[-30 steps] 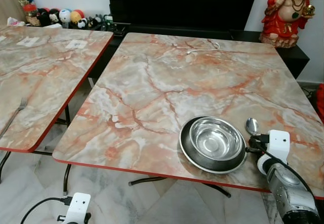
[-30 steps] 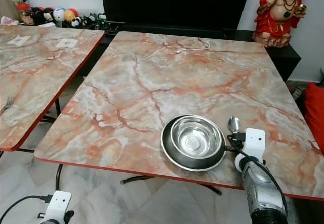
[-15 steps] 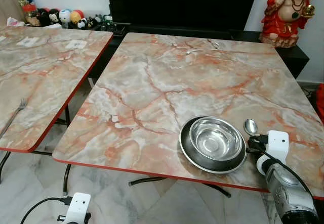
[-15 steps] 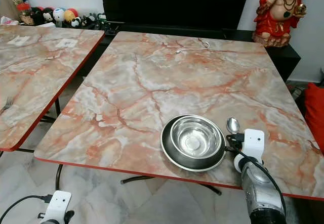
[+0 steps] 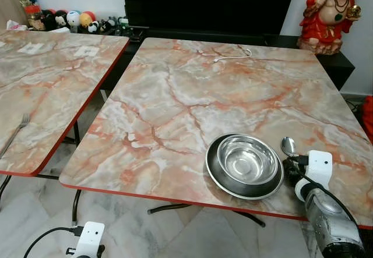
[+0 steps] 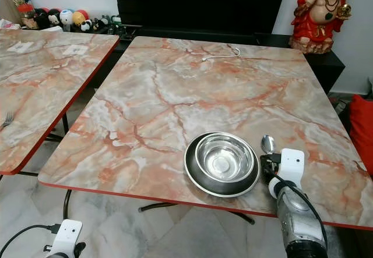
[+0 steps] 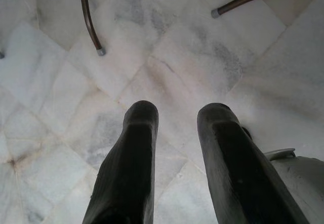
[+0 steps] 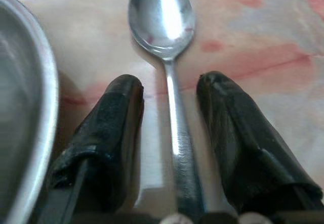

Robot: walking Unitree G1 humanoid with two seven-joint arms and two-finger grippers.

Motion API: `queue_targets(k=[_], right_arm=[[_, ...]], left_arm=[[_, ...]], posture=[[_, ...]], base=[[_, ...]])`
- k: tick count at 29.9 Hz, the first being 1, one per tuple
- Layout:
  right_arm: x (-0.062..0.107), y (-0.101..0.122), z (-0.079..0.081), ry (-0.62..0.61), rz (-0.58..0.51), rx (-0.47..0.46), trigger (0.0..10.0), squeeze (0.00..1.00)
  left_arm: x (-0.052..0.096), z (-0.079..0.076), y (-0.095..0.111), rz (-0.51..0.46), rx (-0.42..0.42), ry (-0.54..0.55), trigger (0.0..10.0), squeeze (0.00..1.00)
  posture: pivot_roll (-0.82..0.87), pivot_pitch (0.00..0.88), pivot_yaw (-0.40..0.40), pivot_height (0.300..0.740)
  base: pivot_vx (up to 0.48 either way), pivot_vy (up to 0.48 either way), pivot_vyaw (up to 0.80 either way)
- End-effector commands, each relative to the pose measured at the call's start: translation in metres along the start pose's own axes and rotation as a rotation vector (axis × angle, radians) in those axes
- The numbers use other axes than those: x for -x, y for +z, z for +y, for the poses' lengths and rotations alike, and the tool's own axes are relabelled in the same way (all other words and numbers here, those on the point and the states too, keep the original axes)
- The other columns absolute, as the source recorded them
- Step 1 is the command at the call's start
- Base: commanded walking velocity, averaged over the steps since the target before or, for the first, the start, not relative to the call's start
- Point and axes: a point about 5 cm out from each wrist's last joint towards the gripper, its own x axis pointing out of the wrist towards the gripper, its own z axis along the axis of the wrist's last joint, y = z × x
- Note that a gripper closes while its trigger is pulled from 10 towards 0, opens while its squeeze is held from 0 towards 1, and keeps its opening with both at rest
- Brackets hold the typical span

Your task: Setting the table

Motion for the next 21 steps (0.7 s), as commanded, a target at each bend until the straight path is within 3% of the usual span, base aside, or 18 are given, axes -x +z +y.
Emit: queue_targets(k=[1, 17, 20, 21], right_arm=[[0.001, 0.006, -0.003, -0.016, -0.046, -0.022, 10.0, 0.0], [0.007, 0.035, -0.01, -0.065, -0.24, -0.003, 10.0, 0.0], [0.013, 0.053, -0.016, -0.136, -0.389, 0.007, 10.0, 0.0], [0.018, 0.06, -0.015, -0.136, -0.452, -0.029, 10.0, 0.0]], left_arm=[[0.0, 0.002, 0.001, 0.006, -0.004, 0.001, 10.0, 0.0], [-0.001, -0.002, 0.001, 0.004, -0.023, -0.014, 10.0, 0.0], [0.0, -0.002, 0.001, 0.003, -0.022, -0.015, 10.0, 0.0], [0.0, -0.002, 0.001, 0.0, -0.018, -0.013, 10.0, 0.0]], posture=[[0.09, 0.012, -0.023, 0.74], [0.09, 0.011, -0.021, 0.74], [0.08, 0.012, -0.02, 0.74], [0.09, 0.012, -0.022, 0.74]], base=[[0.0, 0.0, 0.0], [0.0, 0.0, 0.0], [0.0, 0.0, 0.0], [0.0, 0.0, 0.0]])
